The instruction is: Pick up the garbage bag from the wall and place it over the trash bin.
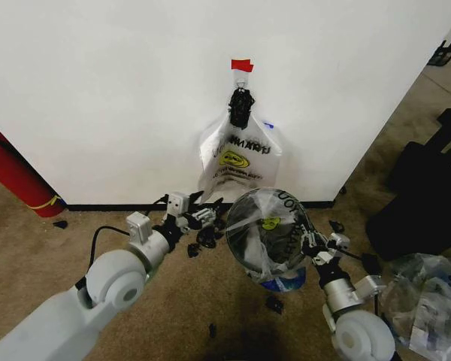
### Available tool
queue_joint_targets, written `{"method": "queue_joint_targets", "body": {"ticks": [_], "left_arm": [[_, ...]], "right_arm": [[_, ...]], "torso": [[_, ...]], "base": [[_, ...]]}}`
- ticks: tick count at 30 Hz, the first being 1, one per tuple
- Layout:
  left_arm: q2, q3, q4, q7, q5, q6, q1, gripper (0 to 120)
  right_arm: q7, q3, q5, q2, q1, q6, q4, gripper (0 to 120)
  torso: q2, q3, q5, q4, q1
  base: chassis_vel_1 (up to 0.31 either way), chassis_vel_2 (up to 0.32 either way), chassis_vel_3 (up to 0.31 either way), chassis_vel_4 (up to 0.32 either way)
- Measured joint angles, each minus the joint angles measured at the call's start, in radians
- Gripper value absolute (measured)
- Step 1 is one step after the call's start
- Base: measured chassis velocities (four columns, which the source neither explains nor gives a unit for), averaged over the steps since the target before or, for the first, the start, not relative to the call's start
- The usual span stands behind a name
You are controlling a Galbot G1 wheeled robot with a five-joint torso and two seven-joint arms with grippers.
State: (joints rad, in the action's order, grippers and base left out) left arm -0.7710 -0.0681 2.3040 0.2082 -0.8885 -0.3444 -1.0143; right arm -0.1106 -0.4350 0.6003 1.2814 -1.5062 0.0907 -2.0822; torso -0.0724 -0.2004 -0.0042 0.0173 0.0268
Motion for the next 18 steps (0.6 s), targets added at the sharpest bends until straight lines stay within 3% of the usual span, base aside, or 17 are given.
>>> {"method": "queue_joint_targets", "body": {"ticks": [8,12,14,18], "left_arm": [[0.006,0.064,0.059,0.064,-0.023,-0.079,0.025,18],[0.000,0.107,0.054,0.113,-0.100,-0.151,0.086,1],[0.000,0.112,0.055,0.122,-0.119,-0.162,0.096,0],[-0.001,0.167,0.056,0.171,-0.258,-0.232,0.171,0]], "right_arm": [[-0.065,0.022,-0.086,0.039,-0.017,0.027,-0.019,1],[-0.076,0.042,-0.134,0.063,-0.016,0.048,-0.022,1],[-0.077,0.045,-0.146,0.066,-0.015,0.053,-0.020,1],[-0.078,0.058,-0.217,0.083,-0.007,0.086,-0.004,1]], "torso": [[0.000,0.000,0.0001,0.0000,0.000],[0.000,0.000,0.0002,0.0001,0.000],[0.000,0.000,0.0002,0.0000,0.000],[0.000,0.000,0.0004,-0.0001,0.000]], "base": [[0.000,0.000,0.000,0.000],[0.000,0.000,0.000,0.000],[0.000,0.000,0.000,0.000],[0.000,0.000,0.000,0.000]]}}
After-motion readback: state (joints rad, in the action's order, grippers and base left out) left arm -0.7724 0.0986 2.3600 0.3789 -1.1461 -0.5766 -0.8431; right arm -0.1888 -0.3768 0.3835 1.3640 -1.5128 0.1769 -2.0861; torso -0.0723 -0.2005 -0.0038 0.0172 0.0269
